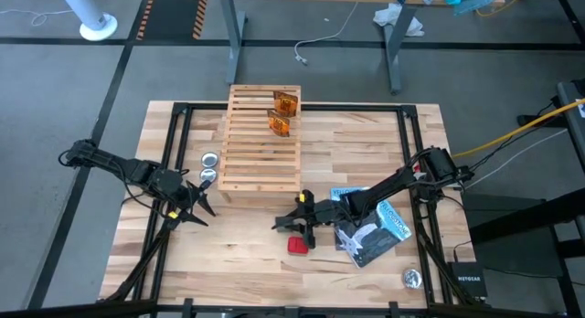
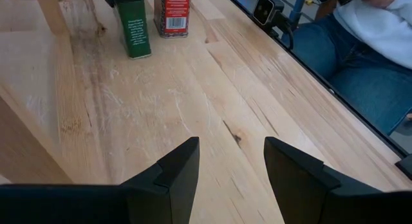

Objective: Shelf spices
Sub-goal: Put the black seasoning can on the shelf

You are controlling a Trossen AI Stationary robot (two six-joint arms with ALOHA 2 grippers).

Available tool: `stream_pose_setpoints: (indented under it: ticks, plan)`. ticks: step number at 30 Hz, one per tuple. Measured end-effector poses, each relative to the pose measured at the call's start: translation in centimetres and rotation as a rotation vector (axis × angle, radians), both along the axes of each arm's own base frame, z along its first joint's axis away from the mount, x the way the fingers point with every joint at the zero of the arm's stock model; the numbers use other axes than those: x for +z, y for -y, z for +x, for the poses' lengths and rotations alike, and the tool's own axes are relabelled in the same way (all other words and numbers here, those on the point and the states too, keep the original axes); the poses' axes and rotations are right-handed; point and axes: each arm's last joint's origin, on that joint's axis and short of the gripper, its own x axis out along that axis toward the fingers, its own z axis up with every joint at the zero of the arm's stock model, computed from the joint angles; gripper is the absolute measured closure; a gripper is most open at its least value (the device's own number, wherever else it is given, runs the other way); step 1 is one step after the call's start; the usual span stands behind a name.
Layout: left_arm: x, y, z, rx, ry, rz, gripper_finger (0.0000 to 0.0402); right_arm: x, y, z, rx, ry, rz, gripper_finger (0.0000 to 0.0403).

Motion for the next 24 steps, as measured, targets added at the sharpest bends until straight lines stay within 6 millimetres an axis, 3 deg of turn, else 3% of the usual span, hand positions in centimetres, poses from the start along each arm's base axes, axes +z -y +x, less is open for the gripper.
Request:
stream_pose_setpoints:
  ticks: [4, 24]
  plan:
    - [0.0, 0.0, 0.0, 0.0, 0.0, 0.0, 0.0233, 0.6, -0.2, 0.4, 0.01, 0.021, 0.011, 0.0268]
    - [0.0, 0.0, 0.0, 0.0, 0.0, 0.0, 0.0233, 2.3, -0.5, 0.8, 0.068, 0.131, 0.045, 0.0268]
